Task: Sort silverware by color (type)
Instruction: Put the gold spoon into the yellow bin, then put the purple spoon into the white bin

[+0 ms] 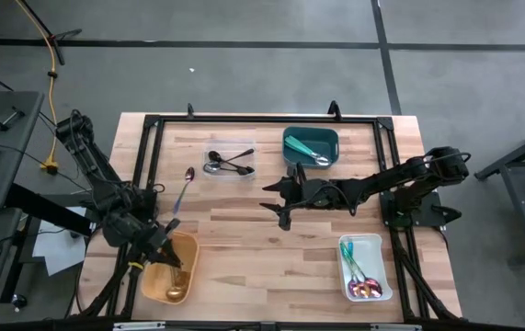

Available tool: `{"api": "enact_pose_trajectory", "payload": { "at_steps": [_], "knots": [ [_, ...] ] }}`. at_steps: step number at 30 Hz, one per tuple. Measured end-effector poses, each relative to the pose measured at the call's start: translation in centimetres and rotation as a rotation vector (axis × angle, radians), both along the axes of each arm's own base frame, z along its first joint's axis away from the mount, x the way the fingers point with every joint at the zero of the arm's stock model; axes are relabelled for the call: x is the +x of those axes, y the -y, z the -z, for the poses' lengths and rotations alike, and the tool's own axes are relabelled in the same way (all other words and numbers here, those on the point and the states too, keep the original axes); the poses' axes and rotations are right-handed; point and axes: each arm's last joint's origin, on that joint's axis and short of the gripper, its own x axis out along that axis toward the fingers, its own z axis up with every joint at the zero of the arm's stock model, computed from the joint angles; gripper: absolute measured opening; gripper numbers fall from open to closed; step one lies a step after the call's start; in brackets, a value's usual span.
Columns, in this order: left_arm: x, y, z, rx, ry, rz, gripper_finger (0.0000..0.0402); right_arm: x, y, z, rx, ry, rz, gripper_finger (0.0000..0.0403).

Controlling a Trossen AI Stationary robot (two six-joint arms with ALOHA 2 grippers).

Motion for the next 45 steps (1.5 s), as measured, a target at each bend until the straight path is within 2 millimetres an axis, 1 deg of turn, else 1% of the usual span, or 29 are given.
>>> {"api": "enact_pose_trajectory", "payload": {
  "at_steps": [9,17,23,26,32,37,41,45],
  "knots": [
    [-0.1,0.0,0.1,0.011,-0.01,0.005,0.0027,0.0,0.0,0.0,0.0,0.001,-0.002,0.0222],
    [-0.1,-0.1,0.3,0.029,-0.017,-0.005,0.0029,0.0,0.0,0.0,0.0,0.001,-0.002,0.0222],
    [-0.1,-0.3,0.4,0.06,-0.017,-0.042,0.0042,0.0,0.0,0.0,0.0,0.002,-0.002,0.0222],
    [-0.2,-0.7,0.4,0.072,-0.016,-0.076,0.0059,0.0,0.0,0.0,0.0,0.002,-0.002,0.0222],
    [-0.6,-1.6,0.2,0.083,-0.003,-0.143,0.0106,0.0,0.0,0.0,0.0,0.001,-0.001,0.0222],
    [-0.9,-2.3,-0.2,0.101,0.04,-0.177,0.0141,0.0,0.0,0.0,0.0,0.002,0.0,0.0222],
    [-1.1,-2.9,-0.7,0.132,0.095,-0.211,0.0159,0.0,0.0,0.0,0.0,0.002,0.0,0.0222],
    [-1.3,-3.4,-1.1,0.169,0.155,-0.254,0.0169,0.0,0.0,0.0,0.0,0.002,0.0,0.0222]
  ]
}}
